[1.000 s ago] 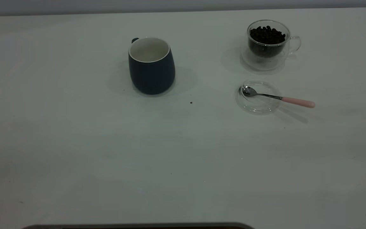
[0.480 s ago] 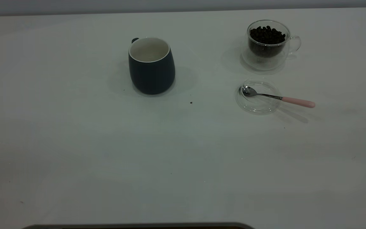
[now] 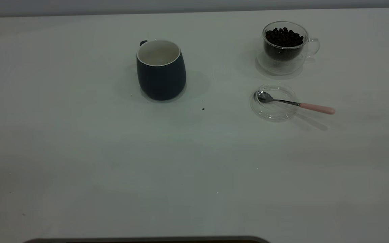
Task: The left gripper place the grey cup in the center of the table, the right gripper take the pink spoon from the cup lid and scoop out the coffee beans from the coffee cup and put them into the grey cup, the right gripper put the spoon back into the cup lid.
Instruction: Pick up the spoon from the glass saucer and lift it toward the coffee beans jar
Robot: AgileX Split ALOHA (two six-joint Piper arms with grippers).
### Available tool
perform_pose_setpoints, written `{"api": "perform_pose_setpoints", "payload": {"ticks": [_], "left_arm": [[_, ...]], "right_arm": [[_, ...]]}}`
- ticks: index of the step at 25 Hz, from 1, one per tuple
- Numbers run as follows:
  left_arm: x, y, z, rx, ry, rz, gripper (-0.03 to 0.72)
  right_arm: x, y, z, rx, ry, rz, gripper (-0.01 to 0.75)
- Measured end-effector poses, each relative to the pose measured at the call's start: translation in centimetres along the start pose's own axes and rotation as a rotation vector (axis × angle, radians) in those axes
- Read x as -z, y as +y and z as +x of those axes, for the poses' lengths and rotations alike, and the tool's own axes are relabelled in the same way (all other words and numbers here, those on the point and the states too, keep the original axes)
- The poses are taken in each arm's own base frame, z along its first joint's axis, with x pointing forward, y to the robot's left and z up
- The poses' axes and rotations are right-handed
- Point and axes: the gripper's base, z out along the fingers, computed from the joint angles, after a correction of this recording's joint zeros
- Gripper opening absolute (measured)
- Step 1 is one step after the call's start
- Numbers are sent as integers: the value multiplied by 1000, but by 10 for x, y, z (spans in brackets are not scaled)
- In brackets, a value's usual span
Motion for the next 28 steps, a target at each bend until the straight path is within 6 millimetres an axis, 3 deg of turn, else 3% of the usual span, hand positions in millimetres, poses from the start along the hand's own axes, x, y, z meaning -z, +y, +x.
{"api": "perform_pose_setpoints", "payload": {"ticks": [6,12,19,28], "left_arm": [[0,0,0,0,0,0,586],[0,0,0,0,0,0,586],[0,0,0,0,0,0,586],[0,0,0,0,0,0,586]], "right_arm": [[-45,-1,-40,-59,58,-40,556],[-123,-9,-67,-73,152,-51,556],[-215,-24,-50,-185,326,-28,556],[-292,-40,-27,-341,475,-110,556]]}}
